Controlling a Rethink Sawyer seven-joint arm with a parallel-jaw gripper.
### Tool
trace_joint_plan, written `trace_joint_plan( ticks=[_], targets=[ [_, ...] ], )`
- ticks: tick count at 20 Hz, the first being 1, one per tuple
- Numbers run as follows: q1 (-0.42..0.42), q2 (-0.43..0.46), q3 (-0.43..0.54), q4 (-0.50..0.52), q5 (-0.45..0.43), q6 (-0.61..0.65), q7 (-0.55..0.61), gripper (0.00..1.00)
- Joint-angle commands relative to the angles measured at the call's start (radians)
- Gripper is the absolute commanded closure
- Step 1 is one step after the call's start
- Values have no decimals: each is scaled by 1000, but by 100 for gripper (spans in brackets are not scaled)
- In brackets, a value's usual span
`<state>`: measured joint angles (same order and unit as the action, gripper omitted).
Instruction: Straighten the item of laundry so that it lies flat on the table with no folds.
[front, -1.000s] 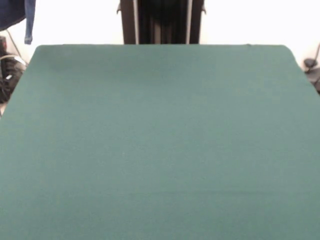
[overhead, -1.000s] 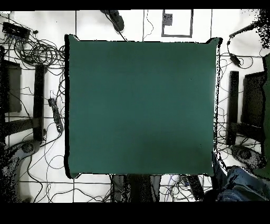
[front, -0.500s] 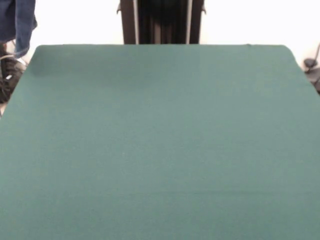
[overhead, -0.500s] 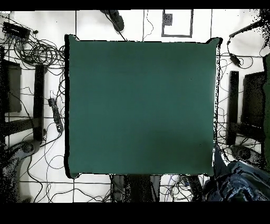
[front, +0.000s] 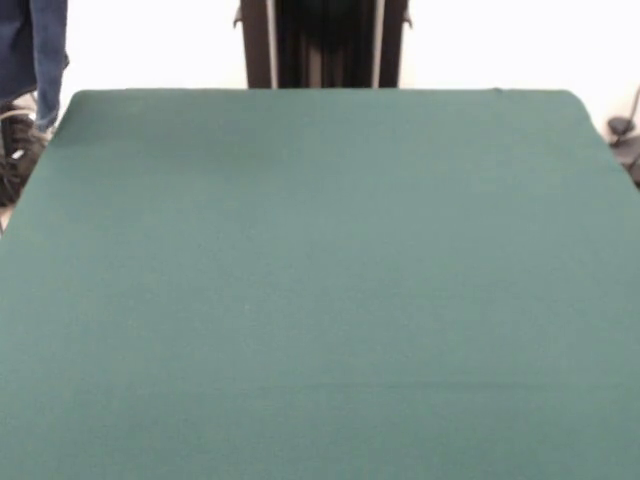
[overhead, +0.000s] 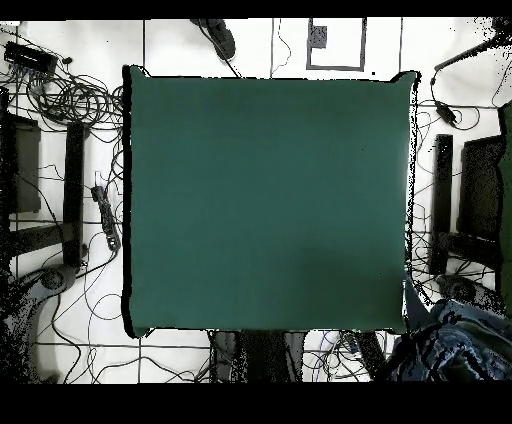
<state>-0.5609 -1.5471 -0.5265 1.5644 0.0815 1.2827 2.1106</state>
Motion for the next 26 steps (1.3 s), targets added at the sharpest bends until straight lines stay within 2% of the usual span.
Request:
trace_joint_plan(
  ticks=[1,12,19,26],
  targets=[
    [-22,114,148,234,68,-137,-459,100],
    [-93,162,203,236,58,-174,-476,100],
    [-119,199,232,301,30,-354,-447,100],
    [-164,232,270,356,44,-452,-450,100]
  ],
)
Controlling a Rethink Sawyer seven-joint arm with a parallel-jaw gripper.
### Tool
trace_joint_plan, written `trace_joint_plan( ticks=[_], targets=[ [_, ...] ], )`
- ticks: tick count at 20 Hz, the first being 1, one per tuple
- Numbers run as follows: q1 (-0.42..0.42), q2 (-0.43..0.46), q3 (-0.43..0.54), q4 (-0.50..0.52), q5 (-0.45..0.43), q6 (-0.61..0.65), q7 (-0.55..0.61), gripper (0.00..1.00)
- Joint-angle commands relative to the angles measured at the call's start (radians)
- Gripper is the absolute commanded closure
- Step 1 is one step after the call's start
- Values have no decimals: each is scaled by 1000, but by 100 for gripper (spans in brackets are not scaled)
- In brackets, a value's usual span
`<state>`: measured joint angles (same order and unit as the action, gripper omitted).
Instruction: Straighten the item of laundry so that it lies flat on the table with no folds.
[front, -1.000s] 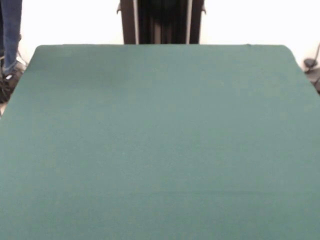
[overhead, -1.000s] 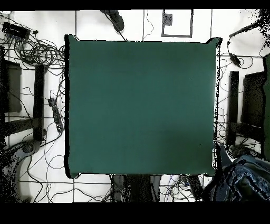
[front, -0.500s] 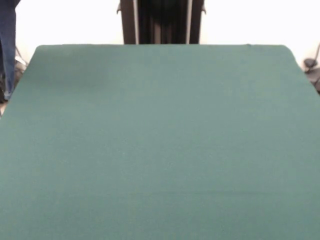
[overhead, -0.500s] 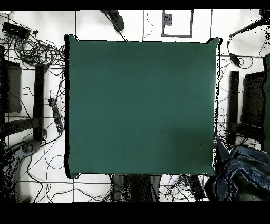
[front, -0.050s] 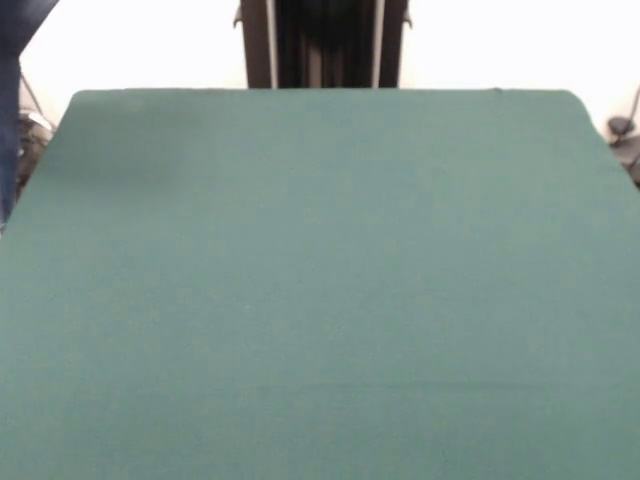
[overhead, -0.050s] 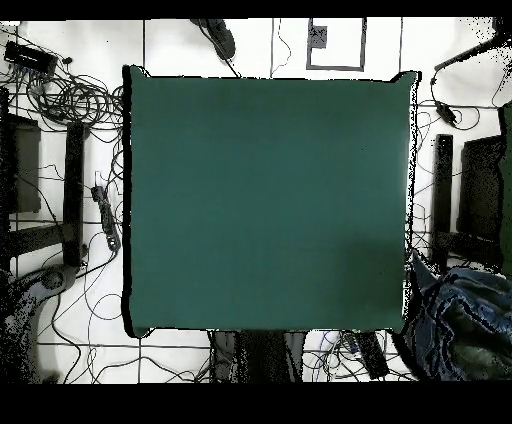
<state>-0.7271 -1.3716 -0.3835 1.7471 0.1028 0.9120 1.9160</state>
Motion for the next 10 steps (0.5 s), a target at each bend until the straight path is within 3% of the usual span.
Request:
trace_joint_plan(
  ticks=[1,10],
  targets=[
    [-4,59,133,182,27,-91,-258,100],
    [-32,57,172,194,15,-85,-245,100]
  ],
)
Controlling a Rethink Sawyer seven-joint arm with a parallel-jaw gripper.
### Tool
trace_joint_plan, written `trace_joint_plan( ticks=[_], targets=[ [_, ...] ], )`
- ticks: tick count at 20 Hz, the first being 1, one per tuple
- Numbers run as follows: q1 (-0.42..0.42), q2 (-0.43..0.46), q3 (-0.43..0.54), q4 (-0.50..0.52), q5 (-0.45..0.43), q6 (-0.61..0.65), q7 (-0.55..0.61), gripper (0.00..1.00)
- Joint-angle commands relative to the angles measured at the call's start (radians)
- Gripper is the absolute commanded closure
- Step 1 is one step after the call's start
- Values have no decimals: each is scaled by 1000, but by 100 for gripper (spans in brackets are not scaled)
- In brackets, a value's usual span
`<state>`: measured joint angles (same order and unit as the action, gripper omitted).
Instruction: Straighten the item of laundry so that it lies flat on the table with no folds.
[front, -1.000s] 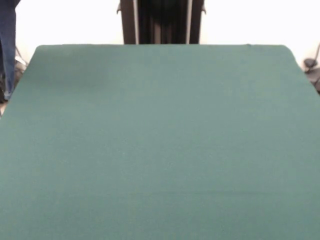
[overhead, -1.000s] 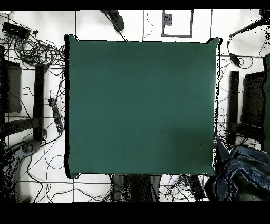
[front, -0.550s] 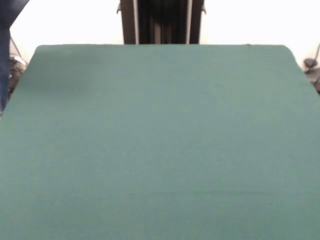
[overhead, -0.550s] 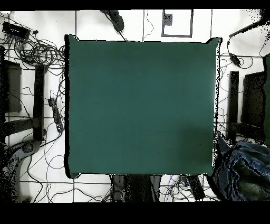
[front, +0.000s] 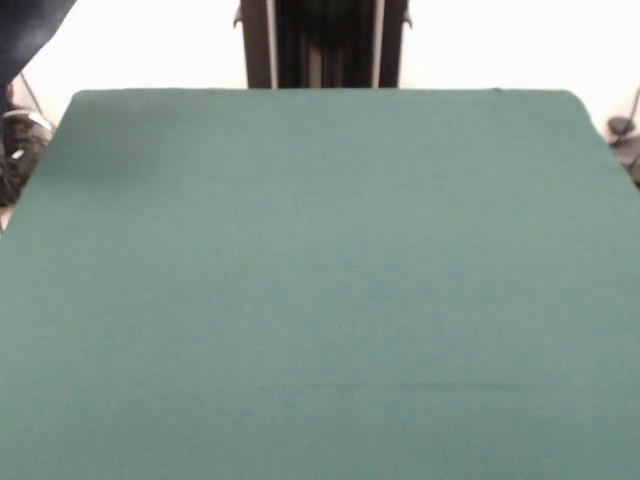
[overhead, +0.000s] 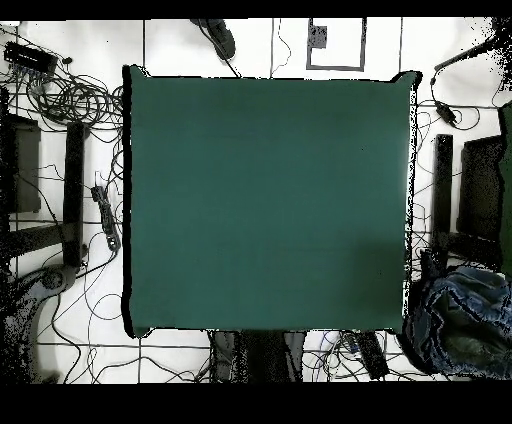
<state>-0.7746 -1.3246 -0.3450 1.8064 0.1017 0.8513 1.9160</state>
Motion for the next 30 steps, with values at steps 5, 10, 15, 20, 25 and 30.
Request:
trace_joint_plan(
  ticks=[5,10,15,20,25,30],
  targets=[
    [52,1,127,149,-7,-38,-174,100],
    [92,4,122,197,-5,-98,-110,100],
    [96,29,145,258,32,-182,-100,100],
    [79,40,182,300,54,-244,-105,100],
    [99,34,187,323,34,-286,-46,100],
    [237,3,84,288,-77,-262,139,100]
  ],
)
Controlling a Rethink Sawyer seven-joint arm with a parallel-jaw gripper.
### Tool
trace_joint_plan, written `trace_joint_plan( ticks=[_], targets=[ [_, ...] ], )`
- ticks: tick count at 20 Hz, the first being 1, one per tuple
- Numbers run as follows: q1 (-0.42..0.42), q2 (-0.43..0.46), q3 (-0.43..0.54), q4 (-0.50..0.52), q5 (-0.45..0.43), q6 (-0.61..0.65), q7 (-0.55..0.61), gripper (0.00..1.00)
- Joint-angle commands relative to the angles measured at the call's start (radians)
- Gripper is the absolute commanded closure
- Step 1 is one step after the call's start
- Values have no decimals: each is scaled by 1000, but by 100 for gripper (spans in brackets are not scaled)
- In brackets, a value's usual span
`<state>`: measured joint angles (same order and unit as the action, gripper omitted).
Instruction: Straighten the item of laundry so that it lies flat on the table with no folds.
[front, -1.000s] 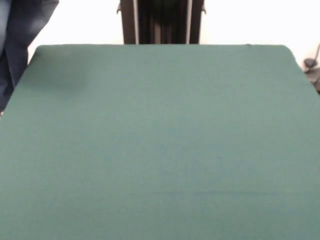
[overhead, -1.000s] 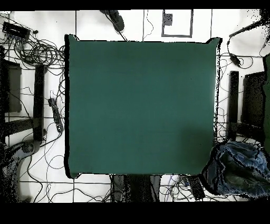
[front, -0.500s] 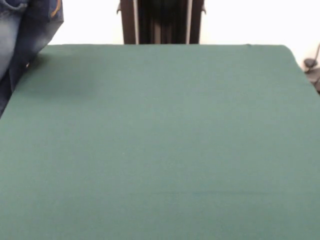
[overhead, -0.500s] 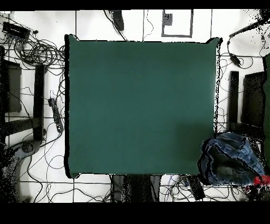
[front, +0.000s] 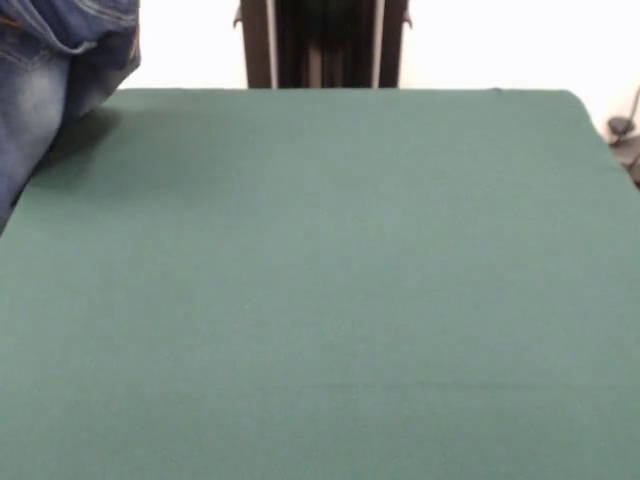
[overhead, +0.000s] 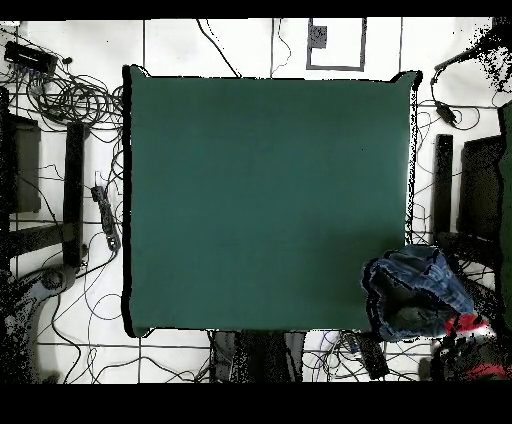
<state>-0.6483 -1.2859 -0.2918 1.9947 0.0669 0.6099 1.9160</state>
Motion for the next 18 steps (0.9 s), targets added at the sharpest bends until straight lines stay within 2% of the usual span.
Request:
trace_joint_plan(
  ticks=[1,6,10,11,15,18],
  targets=[
    [155,-31,-1,88,-75,-23,198,100],
    [316,15,-132,65,-157,-118,351,100],
    [451,80,-230,57,-170,-193,459,100],
    [506,102,-269,49,-178,-210,493,100],
    [665,171,-375,22,-213,-229,522,100],
    [763,228,-417,14,-224,-208,535,100]
  ],
)
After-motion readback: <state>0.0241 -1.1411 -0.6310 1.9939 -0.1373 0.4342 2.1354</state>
